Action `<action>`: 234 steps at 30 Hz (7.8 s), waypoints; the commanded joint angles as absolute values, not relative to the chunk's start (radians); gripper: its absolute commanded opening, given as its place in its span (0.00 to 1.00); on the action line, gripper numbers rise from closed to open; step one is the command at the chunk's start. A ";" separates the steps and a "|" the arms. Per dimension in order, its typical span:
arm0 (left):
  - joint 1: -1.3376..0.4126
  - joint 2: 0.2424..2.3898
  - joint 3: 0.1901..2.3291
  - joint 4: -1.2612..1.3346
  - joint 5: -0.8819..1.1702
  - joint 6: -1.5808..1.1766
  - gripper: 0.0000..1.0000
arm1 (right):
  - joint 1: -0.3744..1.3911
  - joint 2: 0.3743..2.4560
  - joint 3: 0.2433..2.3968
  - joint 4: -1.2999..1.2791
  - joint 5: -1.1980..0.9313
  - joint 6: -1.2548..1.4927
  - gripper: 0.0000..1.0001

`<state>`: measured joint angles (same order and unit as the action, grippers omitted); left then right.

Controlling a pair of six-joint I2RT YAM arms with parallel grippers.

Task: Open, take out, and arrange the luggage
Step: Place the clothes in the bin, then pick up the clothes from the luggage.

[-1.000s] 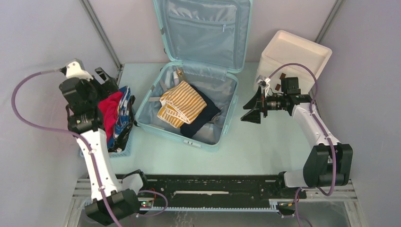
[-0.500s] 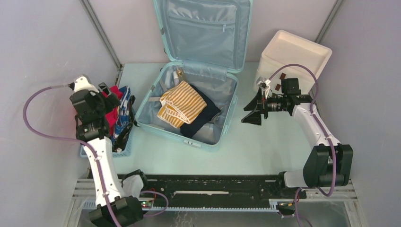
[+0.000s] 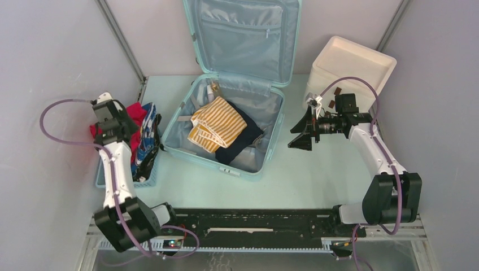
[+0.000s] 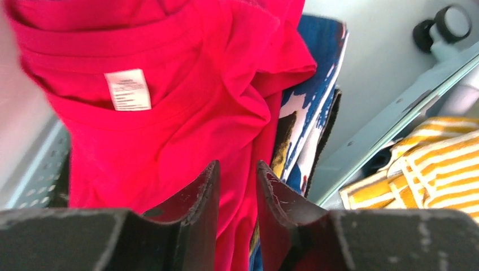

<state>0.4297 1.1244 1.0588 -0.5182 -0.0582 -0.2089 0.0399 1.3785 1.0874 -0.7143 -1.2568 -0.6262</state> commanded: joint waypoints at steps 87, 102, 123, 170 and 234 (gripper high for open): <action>0.011 0.499 0.636 -0.311 0.418 -0.141 1.00 | 0.038 1.166 1.094 -0.852 -1.156 -0.849 1.00; 0.008 0.464 0.629 -0.316 0.383 -0.121 1.00 | 0.104 1.171 1.094 -0.875 -1.161 -0.902 1.00; 0.008 0.464 0.629 -0.311 0.375 -0.111 1.00 | 0.202 1.136 1.088 -0.832 -1.047 -0.883 1.00; 0.008 0.471 0.626 -0.313 0.364 -0.106 1.00 | 0.437 1.316 1.290 -0.869 -0.843 -0.957 1.00; 0.008 0.484 0.628 -0.327 0.335 -0.091 1.00 | 0.545 2.307 1.971 -0.514 -0.383 0.071 0.72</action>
<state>0.0151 0.4782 0.6350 -0.3462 0.3428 -0.1120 0.5568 2.2753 1.9232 -0.5270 -0.3729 0.0509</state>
